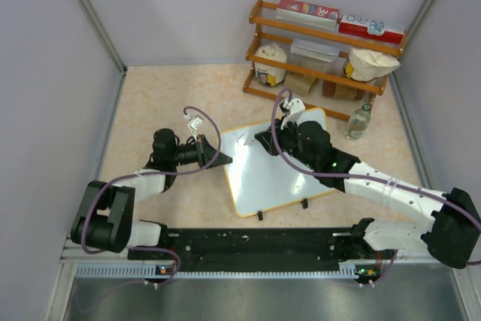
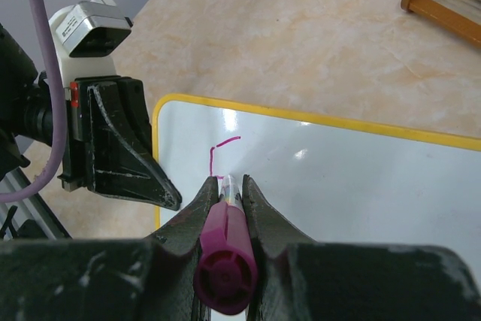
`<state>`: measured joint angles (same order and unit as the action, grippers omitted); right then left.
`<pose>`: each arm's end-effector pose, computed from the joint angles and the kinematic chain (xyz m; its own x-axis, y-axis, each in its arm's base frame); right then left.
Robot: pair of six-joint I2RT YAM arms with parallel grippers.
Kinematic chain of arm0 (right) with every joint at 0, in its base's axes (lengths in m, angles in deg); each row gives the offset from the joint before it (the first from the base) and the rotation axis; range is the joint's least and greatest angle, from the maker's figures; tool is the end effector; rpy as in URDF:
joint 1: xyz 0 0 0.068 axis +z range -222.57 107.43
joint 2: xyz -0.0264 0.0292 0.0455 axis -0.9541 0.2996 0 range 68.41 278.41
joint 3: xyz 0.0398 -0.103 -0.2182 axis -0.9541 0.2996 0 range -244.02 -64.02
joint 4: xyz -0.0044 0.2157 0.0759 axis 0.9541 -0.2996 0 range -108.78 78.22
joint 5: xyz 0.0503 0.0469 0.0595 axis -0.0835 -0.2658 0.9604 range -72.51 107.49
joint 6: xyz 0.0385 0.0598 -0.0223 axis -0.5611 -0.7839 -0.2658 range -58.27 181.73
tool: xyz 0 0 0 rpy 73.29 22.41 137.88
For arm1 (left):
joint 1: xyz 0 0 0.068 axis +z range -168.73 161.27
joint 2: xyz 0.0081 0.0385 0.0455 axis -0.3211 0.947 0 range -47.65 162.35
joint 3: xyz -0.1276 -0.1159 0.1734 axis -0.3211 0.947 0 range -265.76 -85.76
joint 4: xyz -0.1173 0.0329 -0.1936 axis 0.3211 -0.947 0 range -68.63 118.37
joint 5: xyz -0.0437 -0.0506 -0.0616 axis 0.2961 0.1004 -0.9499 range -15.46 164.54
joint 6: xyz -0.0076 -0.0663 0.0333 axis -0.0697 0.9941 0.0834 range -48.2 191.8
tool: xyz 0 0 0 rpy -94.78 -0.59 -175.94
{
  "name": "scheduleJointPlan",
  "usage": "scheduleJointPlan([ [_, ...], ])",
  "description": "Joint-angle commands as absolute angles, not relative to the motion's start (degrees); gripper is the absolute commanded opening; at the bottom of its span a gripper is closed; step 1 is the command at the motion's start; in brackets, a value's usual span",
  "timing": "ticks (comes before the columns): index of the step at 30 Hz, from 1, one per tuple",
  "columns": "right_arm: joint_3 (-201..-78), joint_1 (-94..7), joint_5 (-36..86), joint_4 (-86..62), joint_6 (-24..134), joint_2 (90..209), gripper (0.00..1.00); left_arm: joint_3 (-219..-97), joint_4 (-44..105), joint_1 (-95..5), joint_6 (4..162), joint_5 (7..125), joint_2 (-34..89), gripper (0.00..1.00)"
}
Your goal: Write a sentence on the whiteboard
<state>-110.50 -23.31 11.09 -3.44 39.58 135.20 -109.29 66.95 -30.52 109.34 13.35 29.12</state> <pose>0.1869 0.2062 0.2844 -0.3823 0.1302 -0.9148 -0.5806 0.7364 0.3474 0.2244 -0.1029 0.1834 -0.7620 -0.1409 -0.6321 0.5852 0.2682 -0.7653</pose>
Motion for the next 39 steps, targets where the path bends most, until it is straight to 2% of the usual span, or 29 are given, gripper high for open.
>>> scheduleJointPlan([
  [1, -109.72, -24.49, 9.66, -3.52, 39.93, 133.81, 0.00, -110.20, 68.00, -31.12, 104.67, 13.37, 28.99, 0.00],
  [11, -107.88, -25.10, 11.16, -1.59, 38.79, 127.65, 0.00, -110.29, 67.92, -31.21, 104.67, 13.37, 29.08, 0.00],
  [39, -107.26, -26.07, 13.53, -1.67, 38.97, 132.40, 0.00, -110.29, 67.56, -31.12, 104.58, 13.45, 28.90, 0.00],
])
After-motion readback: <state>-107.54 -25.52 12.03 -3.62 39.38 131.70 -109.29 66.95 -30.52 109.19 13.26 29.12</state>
